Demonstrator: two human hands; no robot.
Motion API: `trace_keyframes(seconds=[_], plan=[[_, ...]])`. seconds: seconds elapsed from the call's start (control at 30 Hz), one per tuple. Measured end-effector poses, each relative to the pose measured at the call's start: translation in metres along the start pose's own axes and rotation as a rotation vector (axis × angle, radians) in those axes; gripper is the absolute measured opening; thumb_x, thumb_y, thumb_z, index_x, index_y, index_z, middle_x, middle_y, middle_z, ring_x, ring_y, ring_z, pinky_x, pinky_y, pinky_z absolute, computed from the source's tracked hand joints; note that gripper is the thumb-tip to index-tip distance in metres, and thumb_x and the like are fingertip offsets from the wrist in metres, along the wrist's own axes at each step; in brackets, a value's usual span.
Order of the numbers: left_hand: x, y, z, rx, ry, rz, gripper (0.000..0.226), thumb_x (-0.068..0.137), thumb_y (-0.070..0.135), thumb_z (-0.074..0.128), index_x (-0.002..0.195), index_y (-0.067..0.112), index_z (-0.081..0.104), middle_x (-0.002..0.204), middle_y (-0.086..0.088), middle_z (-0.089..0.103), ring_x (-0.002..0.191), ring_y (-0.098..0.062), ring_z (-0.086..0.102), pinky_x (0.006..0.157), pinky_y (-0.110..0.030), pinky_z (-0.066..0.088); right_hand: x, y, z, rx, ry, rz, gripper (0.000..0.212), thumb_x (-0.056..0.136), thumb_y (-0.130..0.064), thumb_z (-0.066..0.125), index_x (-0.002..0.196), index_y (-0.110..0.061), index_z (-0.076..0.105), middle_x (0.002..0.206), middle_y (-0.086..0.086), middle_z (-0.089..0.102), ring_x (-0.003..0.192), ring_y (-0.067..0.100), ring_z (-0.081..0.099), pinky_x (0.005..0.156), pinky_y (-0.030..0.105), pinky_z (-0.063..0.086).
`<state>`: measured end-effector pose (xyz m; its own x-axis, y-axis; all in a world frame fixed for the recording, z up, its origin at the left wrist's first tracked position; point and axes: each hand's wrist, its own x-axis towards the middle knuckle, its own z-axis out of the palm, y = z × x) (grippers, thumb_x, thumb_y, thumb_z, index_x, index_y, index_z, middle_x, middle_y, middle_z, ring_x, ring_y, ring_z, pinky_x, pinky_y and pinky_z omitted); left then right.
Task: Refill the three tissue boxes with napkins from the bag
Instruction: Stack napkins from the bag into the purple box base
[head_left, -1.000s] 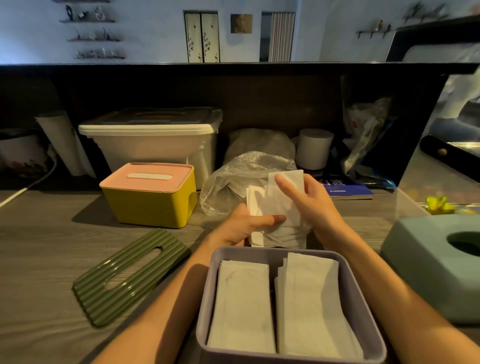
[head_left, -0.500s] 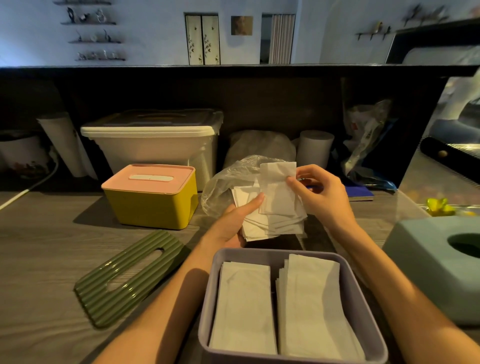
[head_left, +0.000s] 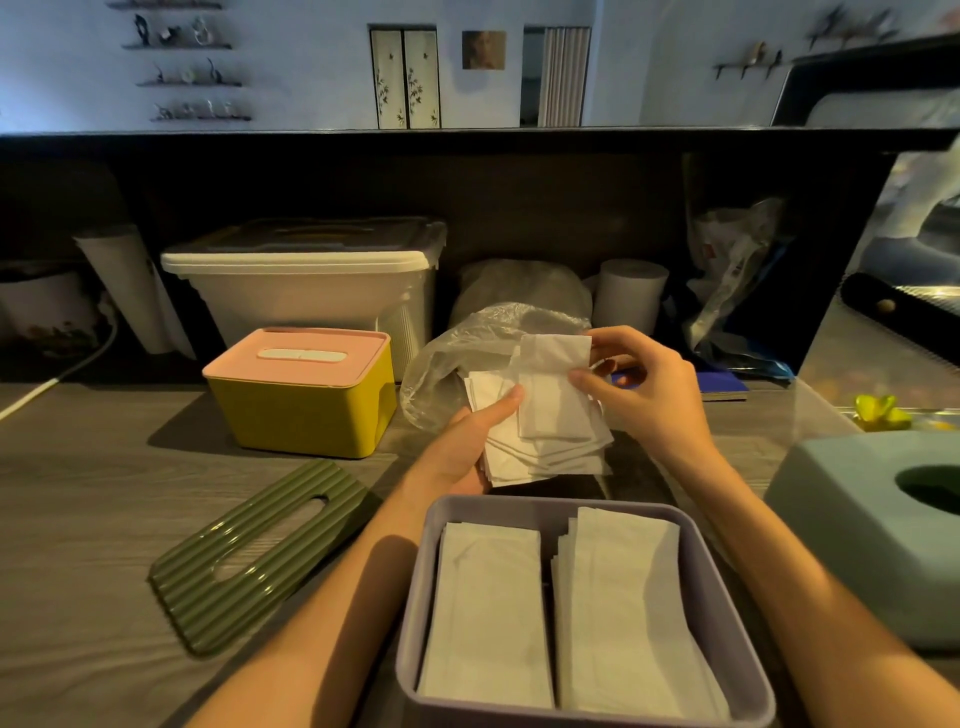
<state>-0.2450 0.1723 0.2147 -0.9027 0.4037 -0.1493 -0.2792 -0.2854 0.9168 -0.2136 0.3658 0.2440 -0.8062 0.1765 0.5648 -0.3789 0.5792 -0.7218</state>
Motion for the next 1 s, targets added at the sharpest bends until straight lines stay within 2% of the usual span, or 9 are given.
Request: trace_keyframes(seconds=[0.13, 0.33, 0.43, 0.53, 0.63, 0.7, 0.8, 0.87, 1.0], plan=[[0.002, -0.004, -0.003, 0.041, -0.016, 0.020, 0.049, 0.092, 0.029, 0.073, 0.137, 0.016, 0.060, 0.126, -0.011, 0.070, 0.118, -0.028, 0.067, 0.107, -0.048, 0.049, -0.001, -0.002, -0.001, -0.142, -0.019, -0.084, 0.024, 0.088, -0.030, 0.078, 0.110, -0.030, 0.069, 0.098, -0.026, 0.058, 0.096, -0.001, 0.052, 0.080, 0.016, 0.042], [0.004, -0.003, -0.003, 0.017, 0.061, 0.029, 0.037, 0.095, 0.029, 0.069, 0.129, 0.015, 0.065, 0.121, -0.013, 0.072, 0.115, -0.031, 0.068, 0.107, -0.052, 0.048, 0.003, -0.006, -0.006, -0.008, 0.050, -0.070, 0.016, 0.091, -0.028, 0.075, 0.106, -0.026, 0.071, 0.098, -0.017, 0.069, 0.095, -0.001, 0.064, 0.078, 0.013, 0.054], [-0.003, 0.001, 0.003, -0.035, 0.078, 0.022, 0.033, 0.099, 0.027, 0.063, 0.127, 0.010, 0.065, 0.106, -0.013, 0.077, 0.099, -0.028, 0.074, 0.088, -0.043, 0.059, 0.006, -0.013, -0.013, 0.288, -0.059, 0.101, 0.022, 0.090, -0.029, 0.075, 0.111, -0.023, 0.071, 0.100, -0.010, 0.074, 0.097, 0.003, 0.070, 0.075, 0.014, 0.057], [-0.009, 0.005, 0.009, -0.091, 0.038, -0.003, 0.033, 0.104, 0.037, 0.050, 0.117, 0.012, 0.067, 0.093, -0.008, 0.079, 0.083, -0.020, 0.077, 0.073, -0.035, 0.059, 0.002, -0.011, -0.007, 0.483, -0.163, 0.288, 0.026, 0.091, -0.029, 0.075, 0.114, -0.020, 0.071, 0.099, -0.008, 0.076, 0.096, 0.009, 0.073, 0.072, 0.018, 0.059], [-0.013, 0.011, 0.016, -0.087, -0.016, -0.057, 0.048, 0.101, 0.058, 0.041, 0.116, 0.018, 0.064, 0.095, -0.006, 0.078, 0.086, -0.016, 0.076, 0.074, -0.035, 0.058, -0.002, -0.006, 0.006, 0.333, -0.102, 0.326, 0.026, 0.089, -0.030, 0.078, 0.112, -0.023, 0.069, 0.100, -0.008, 0.075, 0.089, 0.009, 0.073, 0.065, 0.020, 0.058], [-0.014, 0.012, 0.017, -0.063, -0.024, -0.059, 0.048, 0.101, 0.059, 0.039, 0.111, 0.019, 0.065, 0.088, -0.005, 0.079, 0.080, -0.017, 0.077, 0.071, -0.034, 0.057, -0.002, -0.002, 0.009, 0.160, -0.033, 0.250, 0.029, 0.088, -0.033, 0.078, 0.114, -0.026, 0.067, 0.104, -0.014, 0.070, 0.091, 0.003, 0.068, 0.067, 0.018, 0.056], [-0.017, 0.014, 0.018, -0.060, -0.009, -0.065, 0.045, 0.102, 0.053, 0.045, 0.123, 0.018, 0.064, 0.102, -0.008, 0.078, 0.093, -0.022, 0.076, 0.079, -0.037, 0.059, -0.003, 0.001, 0.008, 0.114, 0.056, 0.143, 0.025, 0.091, -0.036, 0.075, 0.113, -0.026, 0.069, 0.103, -0.014, 0.069, 0.096, 0.002, 0.065, 0.071, 0.015, 0.055], [-0.018, 0.014, 0.018, -0.078, -0.014, -0.075, 0.044, 0.102, 0.054, 0.043, 0.120, 0.020, 0.064, 0.102, -0.007, 0.078, 0.092, -0.019, 0.076, 0.077, -0.035, 0.058, -0.004, -0.001, 0.006, 0.114, 0.113, 0.096, 0.023, 0.093, -0.036, 0.073, 0.112, -0.024, 0.071, 0.104, -0.011, 0.070, 0.097, 0.003, 0.066, 0.072, 0.016, 0.057], [-0.019, 0.015, 0.018, -0.110, -0.004, -0.065, 0.062, 0.093, 0.068, 0.047, 0.127, 0.018, 0.057, 0.124, 0.003, 0.061, 0.105, -0.013, 0.061, 0.079, -0.035, 0.056, -0.001, -0.011, 0.001, 0.301, -0.009, 0.116, 0.019, 0.094, -0.030, 0.070, 0.109, -0.019, 0.073, 0.094, -0.007, 0.075, 0.091, 0.007, 0.072, 0.074, 0.021, 0.060]])
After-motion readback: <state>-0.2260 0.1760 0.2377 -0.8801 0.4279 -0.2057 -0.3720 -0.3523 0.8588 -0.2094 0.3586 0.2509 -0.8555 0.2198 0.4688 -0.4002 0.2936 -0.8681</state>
